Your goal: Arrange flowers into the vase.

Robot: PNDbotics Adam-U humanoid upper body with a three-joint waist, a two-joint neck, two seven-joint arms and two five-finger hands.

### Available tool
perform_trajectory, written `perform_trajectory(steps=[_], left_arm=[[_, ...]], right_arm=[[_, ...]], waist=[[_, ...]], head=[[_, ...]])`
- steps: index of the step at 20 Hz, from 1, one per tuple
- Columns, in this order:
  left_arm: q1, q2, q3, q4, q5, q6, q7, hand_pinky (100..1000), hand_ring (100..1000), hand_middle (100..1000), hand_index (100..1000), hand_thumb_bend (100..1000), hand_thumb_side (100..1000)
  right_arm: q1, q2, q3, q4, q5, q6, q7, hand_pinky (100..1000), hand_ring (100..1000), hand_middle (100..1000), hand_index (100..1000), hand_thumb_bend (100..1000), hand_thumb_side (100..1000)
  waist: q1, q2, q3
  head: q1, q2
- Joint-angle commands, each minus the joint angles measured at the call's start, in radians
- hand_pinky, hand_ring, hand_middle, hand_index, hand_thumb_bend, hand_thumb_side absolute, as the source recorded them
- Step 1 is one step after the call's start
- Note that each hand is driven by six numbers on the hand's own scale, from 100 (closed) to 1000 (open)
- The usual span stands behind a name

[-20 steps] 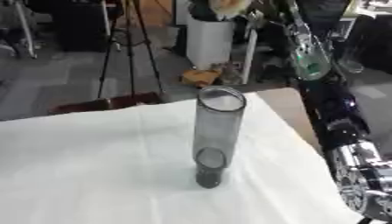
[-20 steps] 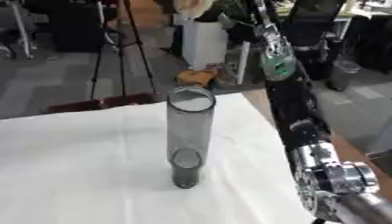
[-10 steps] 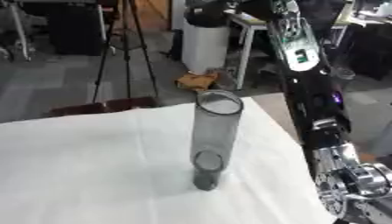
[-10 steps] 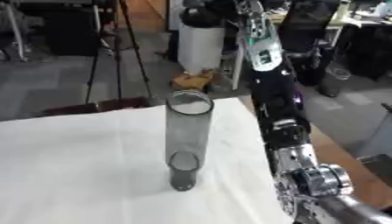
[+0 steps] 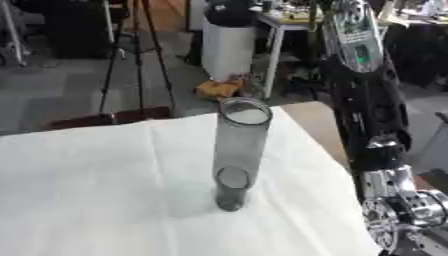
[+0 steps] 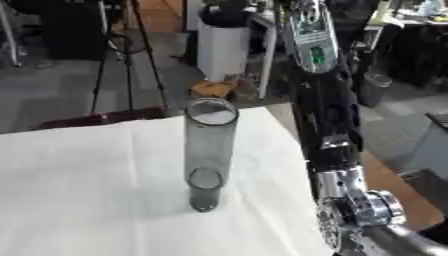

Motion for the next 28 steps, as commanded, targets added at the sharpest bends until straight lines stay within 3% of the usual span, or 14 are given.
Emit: perform_trajectory(steps=[1,8,9,11,13,14,16,19,28], left_arm=[[-0.003,0.01,0.006,-0.01,-0.003,-0.005,-0.001,564,486,538,939,685,833],[-0.004,0.01,0.004,-0.009,-0.001,-0.004,-0.003,564,486,538,939,683,833],[-0.003,0.01,0.003,-0.008,0.0,-0.003,-0.004,564,486,539,940,684,834],[-0.001,0.011,0.002,-0.008,0.001,-0.003,-0.004,564,486,539,940,684,834],[-0.001,0.013,0.002,-0.008,0.001,-0.002,-0.004,564,486,539,940,684,834],[-0.001,0.013,0.002,-0.008,0.001,-0.002,-0.004,564,487,539,940,684,834],[-0.001,0.013,0.001,-0.008,0.002,-0.002,-0.005,564,487,539,940,684,834],[-0.001,0.013,0.0,-0.008,0.002,-0.001,-0.007,564,487,539,940,683,834],[0.0,0.012,0.001,-0.007,0.002,-0.002,-0.006,564,487,540,940,684,834]], right_arm=[[-0.011,-0.007,-0.017,-0.07,-0.067,0.06,-0.002,100,100,100,100,115,100],[-0.007,0.028,-0.017,-0.18,-0.203,0.193,-0.018,100,100,100,100,135,100],[-0.004,0.031,-0.019,-0.211,-0.304,0.248,-0.022,100,100,100,100,149,100],[0.02,0.013,-0.015,-0.28,-0.613,0.336,-0.059,100,100,100,100,150,100],[0.045,-0.023,-0.005,-0.323,-0.941,0.362,-0.123,100,100,100,100,151,100],[0.055,-0.035,0.002,-0.342,-1.058,0.365,-0.156,100,100,100,100,151,100],[0.066,-0.043,0.011,-0.374,-1.18,0.369,-0.204,100,100,100,100,149,100],[0.075,-0.041,0.02,-0.403,-1.233,0.377,-0.233,100,100,100,100,142,100],[0.095,-0.042,0.018,-0.4,-1.231,0.41,-0.204,100,100,100,100,129,100]], waist=[[-0.011,-0.018,-0.003],[-0.008,-0.016,-0.004],[-0.006,-0.016,-0.004],[-0.005,-0.016,-0.004],[-0.005,-0.017,-0.006],[-0.006,-0.017,-0.007],[-0.005,-0.018,-0.008],[-0.005,-0.018,-0.01],[-0.005,-0.016,-0.013]], head=[[0.006,0.009],[0.006,0.013],[0.004,0.014],[0.002,0.014],[0.0,0.011],[-0.001,0.01],[-0.003,0.007],[-0.005,0.005],[-0.002,0.006]])
